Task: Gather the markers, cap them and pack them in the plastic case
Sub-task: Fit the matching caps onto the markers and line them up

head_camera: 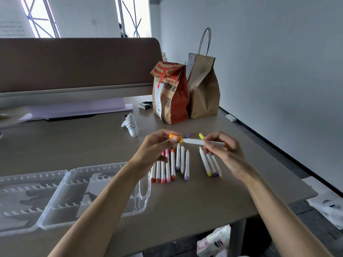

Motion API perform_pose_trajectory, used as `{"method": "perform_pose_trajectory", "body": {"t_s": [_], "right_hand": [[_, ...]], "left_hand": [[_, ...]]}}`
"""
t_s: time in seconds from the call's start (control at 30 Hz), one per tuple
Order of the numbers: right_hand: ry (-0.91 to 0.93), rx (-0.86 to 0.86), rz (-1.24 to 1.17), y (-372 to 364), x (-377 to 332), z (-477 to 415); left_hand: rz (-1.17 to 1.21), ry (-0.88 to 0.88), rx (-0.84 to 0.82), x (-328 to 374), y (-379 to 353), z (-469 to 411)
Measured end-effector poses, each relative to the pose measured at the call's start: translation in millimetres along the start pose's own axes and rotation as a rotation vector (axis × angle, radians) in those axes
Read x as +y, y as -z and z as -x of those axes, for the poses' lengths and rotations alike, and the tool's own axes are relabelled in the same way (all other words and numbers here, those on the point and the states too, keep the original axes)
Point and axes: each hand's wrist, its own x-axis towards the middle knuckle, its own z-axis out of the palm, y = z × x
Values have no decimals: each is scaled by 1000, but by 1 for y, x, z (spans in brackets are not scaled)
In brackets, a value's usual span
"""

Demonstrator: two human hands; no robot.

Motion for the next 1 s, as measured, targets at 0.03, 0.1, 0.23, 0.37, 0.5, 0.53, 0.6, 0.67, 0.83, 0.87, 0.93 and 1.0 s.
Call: {"method": "perform_pose_trajectory", "body": {"t_s": [0.03,0.1,0.23,0.37,0.5,0.53,0.6,0.67,0.83,0.87,0.93,1.0], "right_hand": [[4,-11,6,0,0,0],[-1,-27,9,-3,0,0],[-23,-52,46,-10,4,0],[-33,-72,133,-19,5,0],[-35,-164,308,-30,7,1],[-42,-164,334,-32,4,0],[-65,-144,360,-36,-5,-7],[-105,-151,372,-41,-8,-14],[-154,-182,664,-55,4,-21],[-151,-193,707,-55,5,-22],[-145,-204,724,-55,7,-23],[-131,-213,727,-56,6,-25]], "left_hand": [[-27,6,5,0,-1,0],[-85,14,26,-1,-1,-2],[-169,16,99,-5,-5,-3],[-236,21,137,-6,-4,-5],[-294,-2,118,-6,-6,-9],[-308,-11,126,-6,-6,-10],[-435,-59,137,-10,-2,-13],[-778,-180,107,-17,9,-15],[-1131,-273,-24,-29,23,-12],[-1139,-284,-40,-30,24,-12],[-1141,-272,-57,-32,25,-11],[-1182,-241,-78,-32,26,-10]]}}
